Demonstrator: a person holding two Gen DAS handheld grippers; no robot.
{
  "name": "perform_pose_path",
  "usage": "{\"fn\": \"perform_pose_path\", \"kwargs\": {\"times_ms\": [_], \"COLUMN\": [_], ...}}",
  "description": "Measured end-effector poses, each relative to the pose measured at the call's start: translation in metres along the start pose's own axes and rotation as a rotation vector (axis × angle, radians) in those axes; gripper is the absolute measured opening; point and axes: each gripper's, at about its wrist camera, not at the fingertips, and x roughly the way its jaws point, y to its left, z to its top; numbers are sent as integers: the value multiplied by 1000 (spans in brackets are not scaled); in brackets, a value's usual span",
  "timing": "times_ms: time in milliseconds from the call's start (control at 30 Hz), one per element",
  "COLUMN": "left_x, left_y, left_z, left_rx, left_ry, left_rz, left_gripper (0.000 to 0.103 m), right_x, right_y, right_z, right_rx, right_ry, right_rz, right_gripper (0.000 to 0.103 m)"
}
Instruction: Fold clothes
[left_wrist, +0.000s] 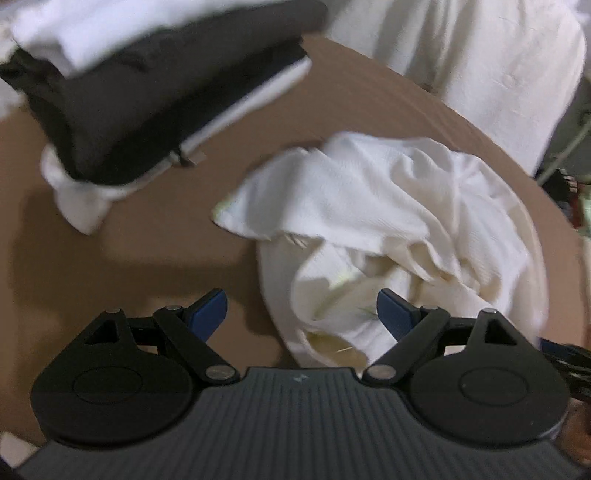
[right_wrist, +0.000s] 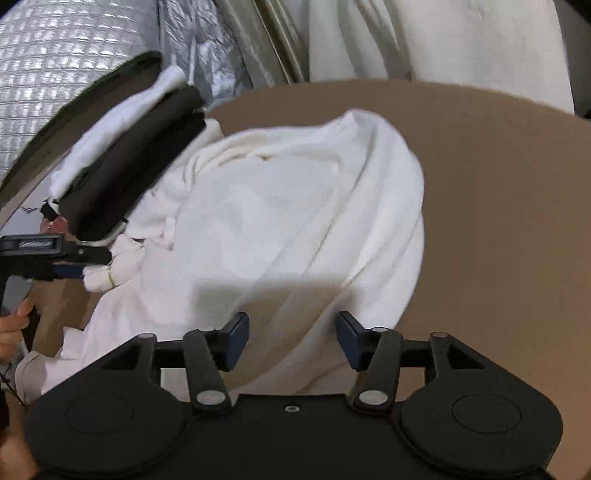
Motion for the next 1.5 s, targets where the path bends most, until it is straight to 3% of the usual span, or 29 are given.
{"fn": "perform_pose_path", "kwargs": {"times_ms": [100,200,233,267,367,400,500,633,833,933,1033,1133,1233,1300,1333,1367,1400,1500], "left_x": [29,52,52,50,28,18,-10,-23,-44,-50,-65,-88,-92,-88,-83,-79,-74,-83], "left_y": [-5,-10,-11,-16,-20,-20,-16,6,-1,-6,-2,10,-5,-19,-27,-37,-48,-79], "left_z": [-4,-10,-11,-9,-3,-2,4,8,4,3,-1,-2,-4,-8,-10,-14,-19,-45], "left_rx": [25,42,57,103,110,103,127,47,82,118,64,-24,12,79,118,157,195,284], "left_ry": [92,137,122,105,3,-51,-221,-272,-425,-464,-419,-409,-406,-379,-353,-324,-304,-344], "left_rz": [-56,-10,-6,0,-4,1,129,212,439,526,424,216,94,56,45,28,7,-88], "left_gripper": [92,89,68,30,15,15,14,14,17,33,48,56,66,67,67,67,67,67], "right_x": [14,29,32,36,40,41,37,31,23,21,19,17,16,15,15,15,15,3], "right_y": [4,7,9,10,11,11,11,9,-5,-18,-30,-43,-52,-50,-47,-44,-41,-31], "right_z": [3,5,6,6,7,8,7,8,11,8,5,3,-3,-4,-3,-3,-2,5], "right_rx": [5,9,5,1,9,16,20,29,93,138,184,230,282,285,278,271,264,261], "right_ry": [19,37,37,36,26,24,11,0,-8,19,45,72,74,66,66,65,65,15], "right_rz": [-31,-61,-68,-75,-89,-93,-93,-94,-109,-123,-138,-152,-119,-62,-24,15,53,63], "right_gripper": [65,67,68,68,68,68,68,68,68,68,69,75,76,65,36,15,15,13]}}
